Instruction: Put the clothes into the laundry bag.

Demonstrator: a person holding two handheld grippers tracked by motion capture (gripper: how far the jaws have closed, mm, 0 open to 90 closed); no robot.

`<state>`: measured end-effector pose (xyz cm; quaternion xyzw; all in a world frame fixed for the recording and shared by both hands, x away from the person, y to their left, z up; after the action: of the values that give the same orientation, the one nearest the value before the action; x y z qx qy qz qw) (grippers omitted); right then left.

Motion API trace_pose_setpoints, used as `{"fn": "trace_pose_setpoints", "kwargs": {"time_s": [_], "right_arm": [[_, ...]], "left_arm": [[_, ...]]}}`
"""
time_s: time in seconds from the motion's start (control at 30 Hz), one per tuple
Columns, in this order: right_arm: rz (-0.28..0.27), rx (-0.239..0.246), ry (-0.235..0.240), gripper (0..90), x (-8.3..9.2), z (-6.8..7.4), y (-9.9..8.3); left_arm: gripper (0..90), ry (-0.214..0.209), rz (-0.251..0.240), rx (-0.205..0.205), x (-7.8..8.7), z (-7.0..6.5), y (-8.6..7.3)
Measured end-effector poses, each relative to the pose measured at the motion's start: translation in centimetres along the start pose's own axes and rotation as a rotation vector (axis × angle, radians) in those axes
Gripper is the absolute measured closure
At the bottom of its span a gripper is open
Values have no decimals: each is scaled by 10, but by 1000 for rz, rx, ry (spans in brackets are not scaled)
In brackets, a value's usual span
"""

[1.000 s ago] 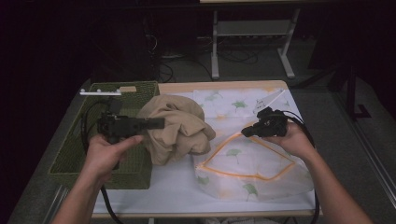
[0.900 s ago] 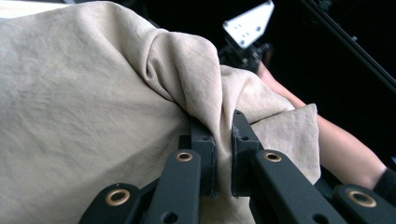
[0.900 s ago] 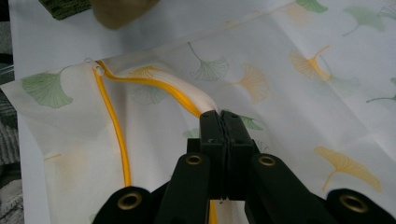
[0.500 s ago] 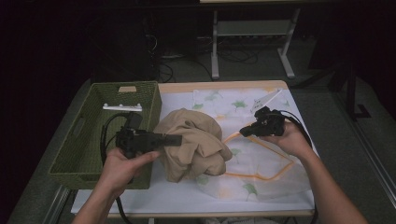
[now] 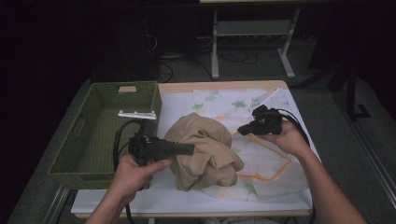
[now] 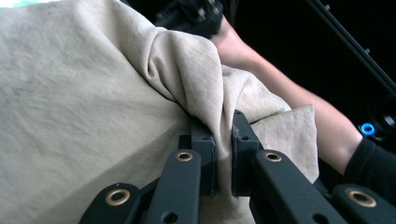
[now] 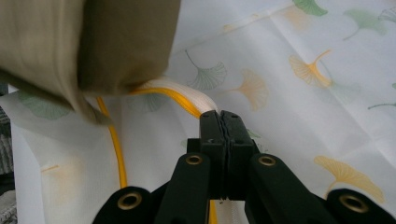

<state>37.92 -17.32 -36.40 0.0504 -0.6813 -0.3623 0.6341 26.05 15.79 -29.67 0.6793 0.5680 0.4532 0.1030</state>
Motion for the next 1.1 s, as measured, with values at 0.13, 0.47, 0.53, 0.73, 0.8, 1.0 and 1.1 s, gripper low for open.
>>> {"fn": "trace_pose_setpoints", "kwargs": {"time_s": [0.13,0.47,0.53,0.73,0.8,1.0,1.1], "right_arm": [[0,10,3,885,0,1,3],[1,17,2,885,-1,3,4],[1,18,1,885,-1,3,4],[-6,25,1,885,3,5,5],[-9,23,2,885,3,6,5],[-2,33,0,885,3,10,6],[-5,40,-2,885,4,11,6]], "left_arm": [[839,-48,26,14,-15,3,-7],[839,-91,73,18,-48,6,-11],[838,-97,85,3,-53,3,-8],[838,-101,98,2,-68,2,-3],[838,-113,120,1,-81,3,-3],[838,-160,140,3,-107,2,-9],[838,-175,155,-1,-115,1,-10]]}}
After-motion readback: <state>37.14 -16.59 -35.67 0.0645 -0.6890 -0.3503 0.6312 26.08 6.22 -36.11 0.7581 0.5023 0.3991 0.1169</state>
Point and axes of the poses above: each handheld gripper's, and its own axes: x roughly backward along the jaws, y roughly out of its top, z roughly to its left, the point moved 1 cm from there along -x, roughly forward along the jaws, and after that the axes turned 8 degrees about z, right-handed, at the moved point
